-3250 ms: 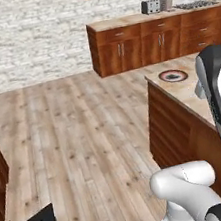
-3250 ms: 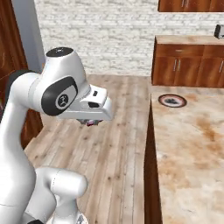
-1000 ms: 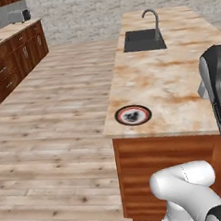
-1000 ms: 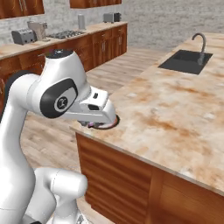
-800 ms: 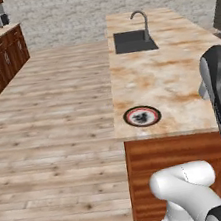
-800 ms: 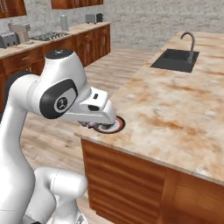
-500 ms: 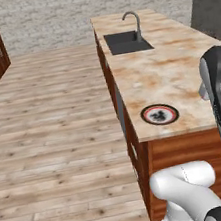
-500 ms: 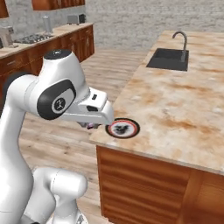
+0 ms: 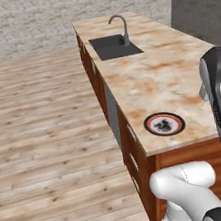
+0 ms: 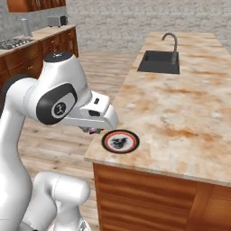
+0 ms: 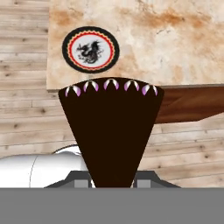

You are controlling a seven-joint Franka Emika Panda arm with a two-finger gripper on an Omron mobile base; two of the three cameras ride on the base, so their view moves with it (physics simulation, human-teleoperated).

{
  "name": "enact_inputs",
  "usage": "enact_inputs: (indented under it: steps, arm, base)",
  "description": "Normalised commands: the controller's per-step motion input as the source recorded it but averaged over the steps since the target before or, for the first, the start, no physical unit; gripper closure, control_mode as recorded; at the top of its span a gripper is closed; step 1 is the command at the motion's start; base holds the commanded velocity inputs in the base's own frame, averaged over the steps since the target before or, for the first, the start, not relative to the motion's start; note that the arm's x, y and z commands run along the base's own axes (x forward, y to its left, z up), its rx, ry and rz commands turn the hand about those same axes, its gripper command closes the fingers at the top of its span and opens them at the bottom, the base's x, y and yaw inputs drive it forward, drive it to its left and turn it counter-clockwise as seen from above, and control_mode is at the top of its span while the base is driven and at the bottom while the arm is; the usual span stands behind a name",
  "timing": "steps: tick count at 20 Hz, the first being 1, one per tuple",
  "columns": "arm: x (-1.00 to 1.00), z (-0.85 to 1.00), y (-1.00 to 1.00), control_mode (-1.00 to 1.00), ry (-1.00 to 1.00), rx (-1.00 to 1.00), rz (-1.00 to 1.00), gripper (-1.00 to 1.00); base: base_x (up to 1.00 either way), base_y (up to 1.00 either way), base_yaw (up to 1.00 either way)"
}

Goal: Take the baked cake out of the oven and place it on the plate for cooling. Then close the oven door.

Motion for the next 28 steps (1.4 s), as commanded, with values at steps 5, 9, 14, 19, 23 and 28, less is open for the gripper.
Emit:
enact_inputs:
  steps: [5, 9, 14, 19, 23, 28]
  arm:
    - [0.00, 0.00, 0.00, 1.00, 0.00, 0.00, 0.00, 1.00]
    - [0.00, 0.00, 0.00, 1.00, 0.00, 0.00, 0.00, 1.00]
    - [0.57, -0.10, 0.48, -1.00, 0.04, 0.00, 0.00, 1.00]
    - [0.69, -0.37, 0.15, -1.00, 0.10, 0.00, 0.27, 1.00]
    - [0.54, -0.45, -0.37, -1.00, 0.06, 0.02, 0.43, 1.00]
    - [0.64, -0.61, -0.45, -1.00, 0.00, 0.06, 0.47, 1.00]
  base:
    - [0.33, 0.08, -0.27]
    - [0.33, 0.17, -0.22]
    - [0.00, 0.00, 0.00]
    - [0.00, 0.00, 0.00]
    - [0.00, 0.00, 0.00]
    - [0.00, 0.00, 0.00]
